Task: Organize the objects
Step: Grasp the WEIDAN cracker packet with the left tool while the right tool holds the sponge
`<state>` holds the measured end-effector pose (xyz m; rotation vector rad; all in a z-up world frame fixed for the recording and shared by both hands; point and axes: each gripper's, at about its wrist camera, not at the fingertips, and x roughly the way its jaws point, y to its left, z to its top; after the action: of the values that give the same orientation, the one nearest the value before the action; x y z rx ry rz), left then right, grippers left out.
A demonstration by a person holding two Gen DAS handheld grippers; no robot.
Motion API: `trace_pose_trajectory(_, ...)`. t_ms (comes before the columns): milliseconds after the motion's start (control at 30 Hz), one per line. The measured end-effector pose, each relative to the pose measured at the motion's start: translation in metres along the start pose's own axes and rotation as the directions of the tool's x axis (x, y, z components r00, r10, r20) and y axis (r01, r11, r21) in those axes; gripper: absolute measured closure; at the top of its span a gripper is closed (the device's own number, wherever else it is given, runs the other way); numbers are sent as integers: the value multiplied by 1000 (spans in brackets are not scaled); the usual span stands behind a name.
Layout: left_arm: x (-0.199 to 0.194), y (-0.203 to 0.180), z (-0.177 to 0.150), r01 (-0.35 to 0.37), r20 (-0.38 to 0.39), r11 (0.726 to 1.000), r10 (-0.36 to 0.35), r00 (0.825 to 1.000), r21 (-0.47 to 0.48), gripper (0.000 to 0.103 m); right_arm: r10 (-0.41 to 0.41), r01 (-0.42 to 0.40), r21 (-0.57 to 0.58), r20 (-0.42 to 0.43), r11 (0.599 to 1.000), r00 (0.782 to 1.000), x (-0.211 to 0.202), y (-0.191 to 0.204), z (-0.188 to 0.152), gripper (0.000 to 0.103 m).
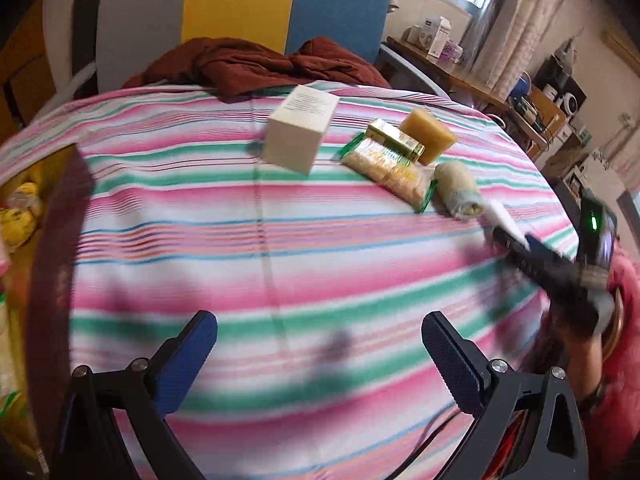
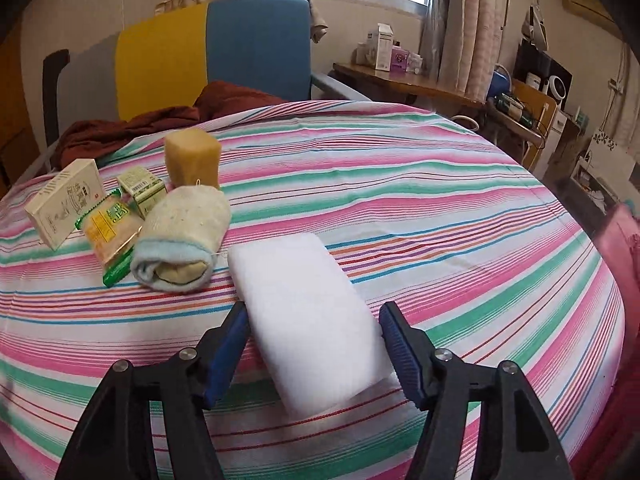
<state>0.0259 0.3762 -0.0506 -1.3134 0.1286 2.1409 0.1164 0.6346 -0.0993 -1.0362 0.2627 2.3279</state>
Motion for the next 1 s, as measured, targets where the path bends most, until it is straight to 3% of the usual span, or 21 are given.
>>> trace_pose_trajectory(133, 29, -19, 31, 53, -30, 995, -55, 998, -81, 0, 5, -5, 11, 8, 1000, 1000, 2, -1, -2, 35)
trace_pose_trajectory(233, 48, -37, 55, 53, -23, 992, -57, 998, -117, 0, 14, -15, 23, 26, 1000, 1000, 1, -3, -4, 35)
trace_pose_trajectory(467, 100, -74, 107, -28, -49, 989, 21, 999, -146, 0, 36, -39, 47, 48, 998, 998, 1, -6, -5, 34)
trace_pose_trajectory(633, 136, -74, 125, -93, -114, 975, 71, 991, -201, 0, 67, -71, 70, 59, 995, 996, 2, -11, -6, 34)
trace_pose_trajectory(700, 135, -76, 124, -105, -69, 983, 96, 993, -148, 5, 74, -79, 79, 61, 994, 995, 2, -13, -6, 34)
trace_pose_trajectory(833, 130, -83, 106, -162, 10, 986, 161, 987, 51, 26, 75, -79, 77, 61, 994, 995, 3, -13, -6, 34)
trace_pose_trajectory(1000, 111, -68, 81, -110, 106, 982, 95, 990, 154, 44, 74, -79, 79, 67, 994, 995, 1, -14, -8, 34)
